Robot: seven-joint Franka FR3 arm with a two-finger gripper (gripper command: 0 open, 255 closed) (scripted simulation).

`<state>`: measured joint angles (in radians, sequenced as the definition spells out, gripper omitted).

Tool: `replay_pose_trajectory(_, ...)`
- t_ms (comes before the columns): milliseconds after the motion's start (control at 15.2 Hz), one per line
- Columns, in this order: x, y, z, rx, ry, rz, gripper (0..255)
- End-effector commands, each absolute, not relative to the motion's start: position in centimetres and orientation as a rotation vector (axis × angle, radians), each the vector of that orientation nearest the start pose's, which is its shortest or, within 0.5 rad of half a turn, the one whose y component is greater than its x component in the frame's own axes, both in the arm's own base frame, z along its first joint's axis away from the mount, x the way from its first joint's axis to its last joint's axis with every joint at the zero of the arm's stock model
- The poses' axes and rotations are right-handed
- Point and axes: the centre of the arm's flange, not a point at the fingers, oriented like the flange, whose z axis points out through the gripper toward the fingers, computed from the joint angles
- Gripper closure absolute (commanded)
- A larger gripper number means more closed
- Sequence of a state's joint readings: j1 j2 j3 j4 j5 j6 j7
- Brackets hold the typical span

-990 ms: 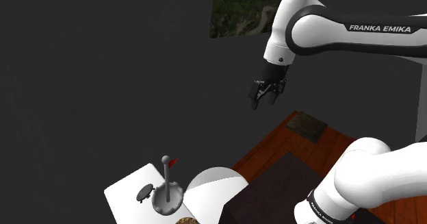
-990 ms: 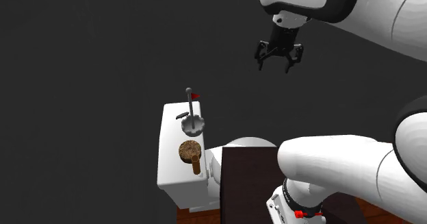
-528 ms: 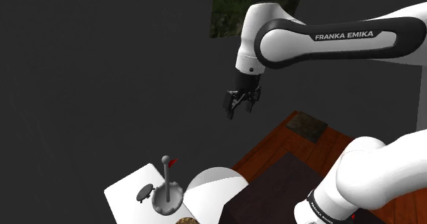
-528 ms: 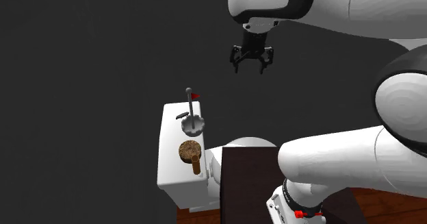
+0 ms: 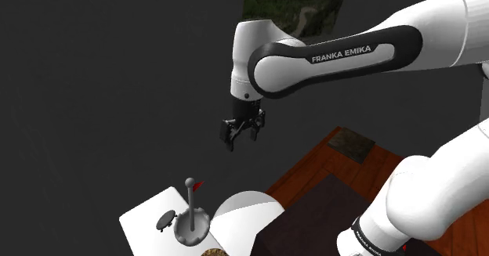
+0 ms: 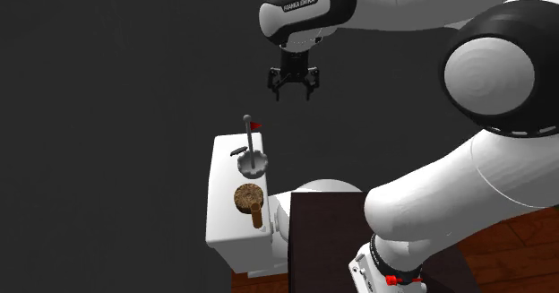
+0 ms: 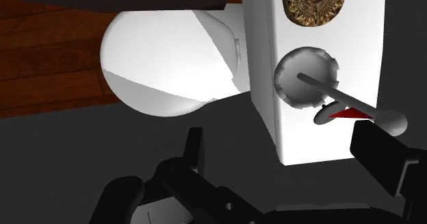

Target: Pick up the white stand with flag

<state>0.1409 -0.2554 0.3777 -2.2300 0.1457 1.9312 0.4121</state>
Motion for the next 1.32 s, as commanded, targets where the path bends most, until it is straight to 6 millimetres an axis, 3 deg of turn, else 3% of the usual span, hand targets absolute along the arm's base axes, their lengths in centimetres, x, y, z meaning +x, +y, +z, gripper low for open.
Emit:
replay_pose_trajectory(0, 40.7, 27.3, 45.3, -3.131, -0.086, 0.116, 0)
replay_pose_trajectory(726, 43.9, 40.7, 39.3, -3.15, -0.243, 0.152, 0)
replay_pose_trajectory(1254, 43.9, 41.0, 35.2, -3.151, -0.246, 0.153, 0)
